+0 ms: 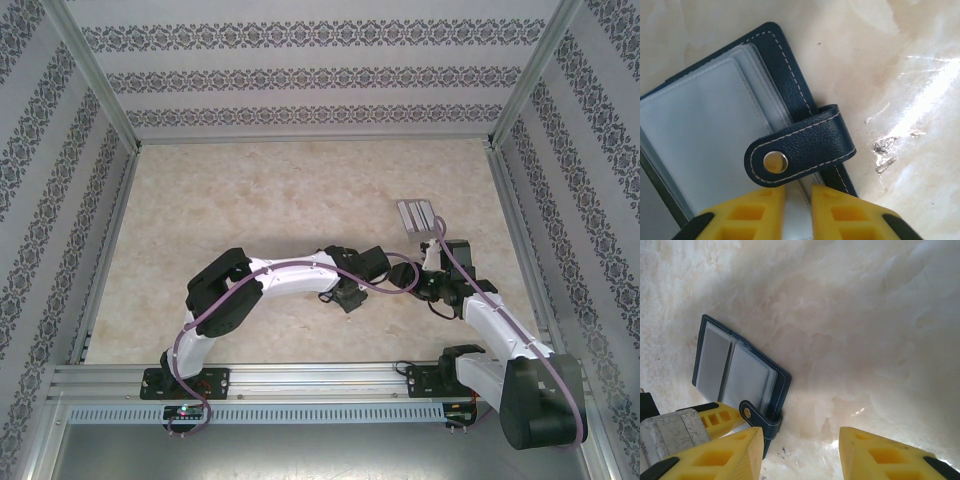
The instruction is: Put the credit cards into the card holder
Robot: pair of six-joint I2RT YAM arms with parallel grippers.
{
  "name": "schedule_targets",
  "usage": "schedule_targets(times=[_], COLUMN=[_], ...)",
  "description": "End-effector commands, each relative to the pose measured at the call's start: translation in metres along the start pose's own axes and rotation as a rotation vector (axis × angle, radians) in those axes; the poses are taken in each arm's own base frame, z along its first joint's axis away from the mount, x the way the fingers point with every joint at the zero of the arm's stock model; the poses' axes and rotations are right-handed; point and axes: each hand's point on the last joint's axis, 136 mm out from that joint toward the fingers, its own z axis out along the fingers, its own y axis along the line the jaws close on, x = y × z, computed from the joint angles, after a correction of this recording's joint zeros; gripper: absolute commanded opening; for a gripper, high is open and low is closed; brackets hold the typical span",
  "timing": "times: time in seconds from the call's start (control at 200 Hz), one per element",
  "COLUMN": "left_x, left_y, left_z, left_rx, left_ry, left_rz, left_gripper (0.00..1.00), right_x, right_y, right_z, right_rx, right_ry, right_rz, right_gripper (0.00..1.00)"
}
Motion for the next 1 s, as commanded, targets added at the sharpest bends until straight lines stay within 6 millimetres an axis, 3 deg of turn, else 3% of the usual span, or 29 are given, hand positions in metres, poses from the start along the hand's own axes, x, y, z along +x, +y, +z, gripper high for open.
schedule_targets(times=[0.0, 0.125, 0.395, 0.57, 0.585, 0.649, 0.709, 0.854, 0.999], left_x=[0.009, 0.004, 0.001, 0.002, 0.002, 0.001, 0.001, 0.001, 0.008], left_y=[-0.001, 0.001, 0.026, 0.031, 0.031, 0.027, 0.019, 0.013, 0.023], left_z=[0.000, -0.007, -0.023, -0.022, -0.022, -0.021, -0.021, -0.016, -0.005], left_rx=[-0.012, -0.019, -0.146, -0.157, -0.156, -0.127, -0.065, -0.022, -0.037], left_ry=[0.055, 0.038, 0.016, 0.019, 0.016, 0.010, 0.002, 0.000, 0.045], left_rz=[0.023, 0.021, 0.031, 0.023, 0.021, 0.007, -0.007, -0.029, -0.055], left_gripper=[0.16, 0.10, 0.00, 0.00, 0.03, 0.34, 0.47, 0.49, 0.44], right_x=[0.003, 0.002, 0.000, -0.002, -0.001, -0.001, -0.001, -0.001, 0.000], right_y=[0.001, 0.001, 0.002, 0.005, 0.004, 0.003, 0.003, 0.003, 0.002], right_z=[-0.002, -0.002, -0.003, -0.004, -0.004, -0.004, -0.003, -0.004, -0.002], right_rx=[-0.018, -0.017, -0.016, -0.027, -0.024, -0.017, -0.018, -0.019, -0.023], right_ry=[0.010, 0.012, 0.007, 0.009, 0.010, 0.011, 0.012, 0.009, 0.017], right_rz=[-0.010, -0.018, -0.021, -0.017, -0.018, -0.021, -0.017, -0.021, -0.011], right_gripper=[0.45, 0.45, 0.45, 0.45, 0.45, 0.45, 0.45, 0.45, 0.45])
